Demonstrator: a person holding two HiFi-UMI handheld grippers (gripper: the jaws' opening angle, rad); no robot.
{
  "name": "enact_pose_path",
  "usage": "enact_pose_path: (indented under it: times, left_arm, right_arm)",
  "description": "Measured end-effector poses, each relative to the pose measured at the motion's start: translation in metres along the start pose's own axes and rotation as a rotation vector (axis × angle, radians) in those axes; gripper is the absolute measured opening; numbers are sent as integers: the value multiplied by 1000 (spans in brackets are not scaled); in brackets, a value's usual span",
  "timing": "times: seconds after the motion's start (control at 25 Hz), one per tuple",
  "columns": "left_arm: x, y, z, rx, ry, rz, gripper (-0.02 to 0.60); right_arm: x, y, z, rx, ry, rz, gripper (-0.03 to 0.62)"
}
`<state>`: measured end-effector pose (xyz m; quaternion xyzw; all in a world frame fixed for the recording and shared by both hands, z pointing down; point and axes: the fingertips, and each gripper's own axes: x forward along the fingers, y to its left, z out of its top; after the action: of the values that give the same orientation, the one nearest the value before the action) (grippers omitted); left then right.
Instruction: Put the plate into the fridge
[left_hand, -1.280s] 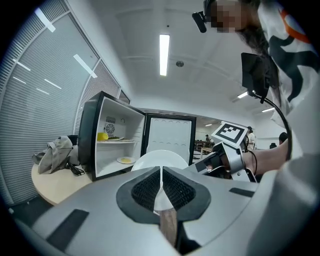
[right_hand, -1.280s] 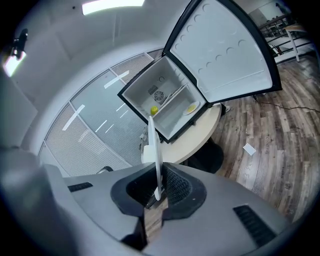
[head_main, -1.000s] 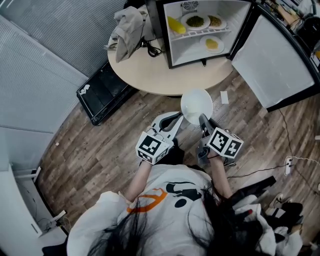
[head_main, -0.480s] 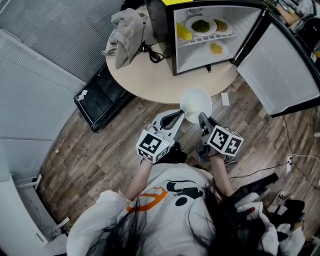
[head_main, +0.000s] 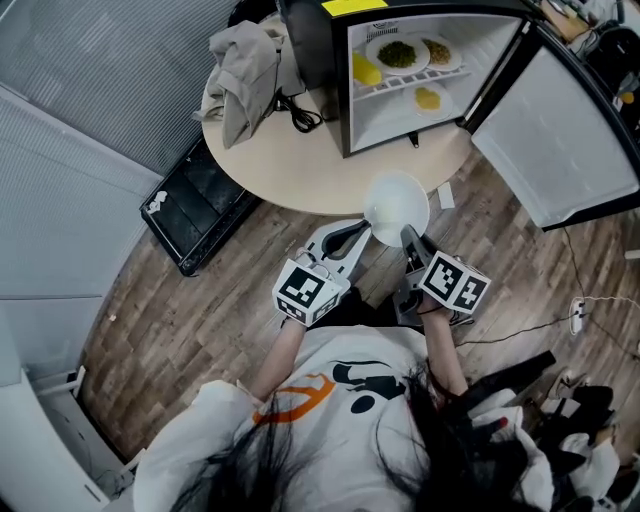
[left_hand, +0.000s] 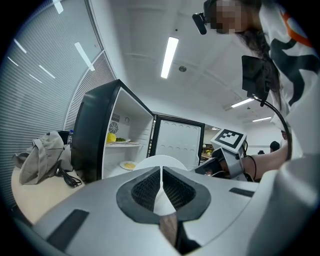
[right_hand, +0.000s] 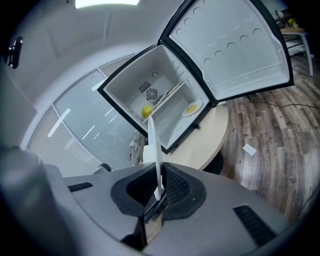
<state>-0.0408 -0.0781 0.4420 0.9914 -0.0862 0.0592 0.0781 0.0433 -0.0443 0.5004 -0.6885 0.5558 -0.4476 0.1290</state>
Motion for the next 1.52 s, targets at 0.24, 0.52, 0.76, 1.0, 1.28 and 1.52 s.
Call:
enact_pose_path:
  times: [0.24, 0.52, 0.76, 1.0, 1.28, 1.52]
  left_arm:
    - [9, 0, -4, -2, 8, -22, 11]
    - [24, 11, 3, 1, -5, -17, 11]
    - [45, 22, 6, -7, -7, 9, 11]
    - [72, 35, 9, -9, -10, 44, 11]
    - [102, 46, 14, -21, -10, 94, 11]
    - [125, 55, 14, -27, -7, 132, 11]
  right_arm:
    - [-1, -8, 9, 12, -26, -18, 31]
    - [9, -14, 24, 8, -23, -20, 31]
    - [21, -24, 42, 4, 2, -14, 31]
    - [41, -34, 62, -10, 42, 6, 31]
    - [64, -48, 87, -25, 101, 32, 31]
    - [80, -63, 106, -24, 146, 52, 31]
